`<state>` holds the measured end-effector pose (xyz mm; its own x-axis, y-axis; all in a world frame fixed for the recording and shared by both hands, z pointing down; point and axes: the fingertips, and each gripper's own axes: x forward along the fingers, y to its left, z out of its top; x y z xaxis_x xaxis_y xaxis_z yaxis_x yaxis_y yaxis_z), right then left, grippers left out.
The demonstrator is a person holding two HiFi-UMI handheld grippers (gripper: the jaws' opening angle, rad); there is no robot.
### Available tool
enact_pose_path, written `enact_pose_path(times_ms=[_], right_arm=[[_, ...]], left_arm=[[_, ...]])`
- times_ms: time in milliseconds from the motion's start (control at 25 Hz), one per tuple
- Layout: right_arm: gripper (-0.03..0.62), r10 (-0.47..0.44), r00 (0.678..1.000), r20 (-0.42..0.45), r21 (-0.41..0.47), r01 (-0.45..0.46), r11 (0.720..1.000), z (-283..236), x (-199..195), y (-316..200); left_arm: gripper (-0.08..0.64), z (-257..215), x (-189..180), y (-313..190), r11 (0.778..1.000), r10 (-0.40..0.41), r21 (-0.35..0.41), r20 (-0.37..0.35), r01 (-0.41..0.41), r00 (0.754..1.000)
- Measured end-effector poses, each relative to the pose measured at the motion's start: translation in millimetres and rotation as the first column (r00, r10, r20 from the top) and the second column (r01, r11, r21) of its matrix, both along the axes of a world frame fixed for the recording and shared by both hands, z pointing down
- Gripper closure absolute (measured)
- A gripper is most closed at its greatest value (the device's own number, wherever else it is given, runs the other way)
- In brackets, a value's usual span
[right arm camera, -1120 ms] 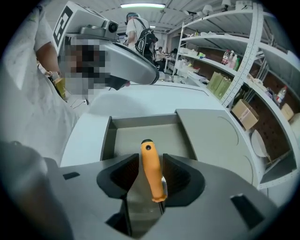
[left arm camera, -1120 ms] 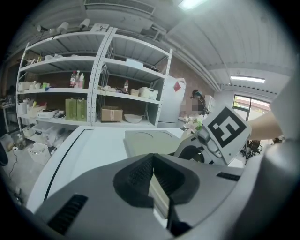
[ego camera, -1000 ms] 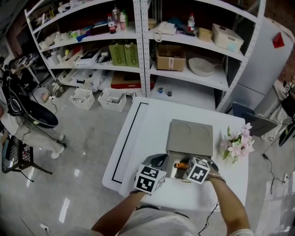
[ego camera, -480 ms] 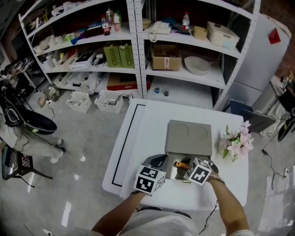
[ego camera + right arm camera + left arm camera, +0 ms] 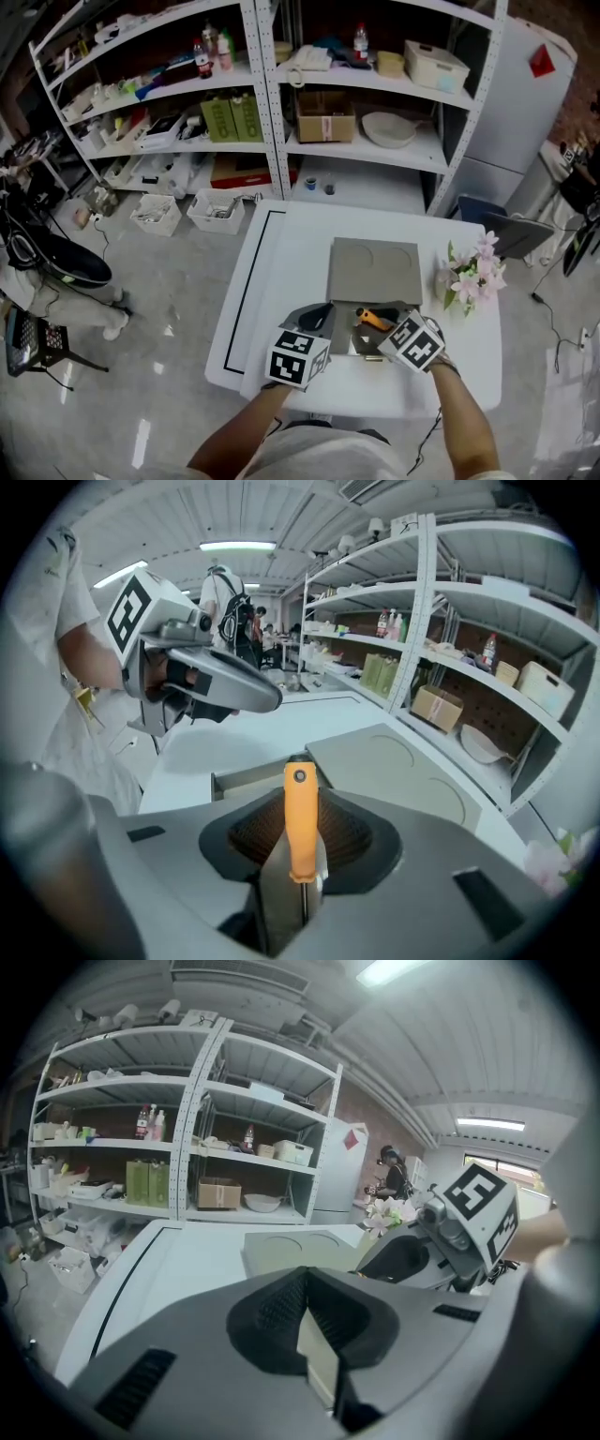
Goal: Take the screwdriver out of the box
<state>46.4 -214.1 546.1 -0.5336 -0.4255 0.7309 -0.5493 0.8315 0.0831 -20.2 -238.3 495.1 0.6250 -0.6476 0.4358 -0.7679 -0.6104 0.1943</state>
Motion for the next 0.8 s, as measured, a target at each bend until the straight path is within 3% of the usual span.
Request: enact_pose_path(times_ms=[360,800], right_arm=[[0.48,0.101,0.982,0.16,0.136,-0.123,0.983,-58,20,13],[0.479,0.194,0.928,0.317,0.236,-0.275,0.932,-117,63,51]], left_arm=[[0.557,-22,17,20,0.999,-0.023,0.048,-0.005,0.023,1.0],[0.557,-52,36,48,0.99,-0.08,0.111,-0.017,0.082,0.997]])
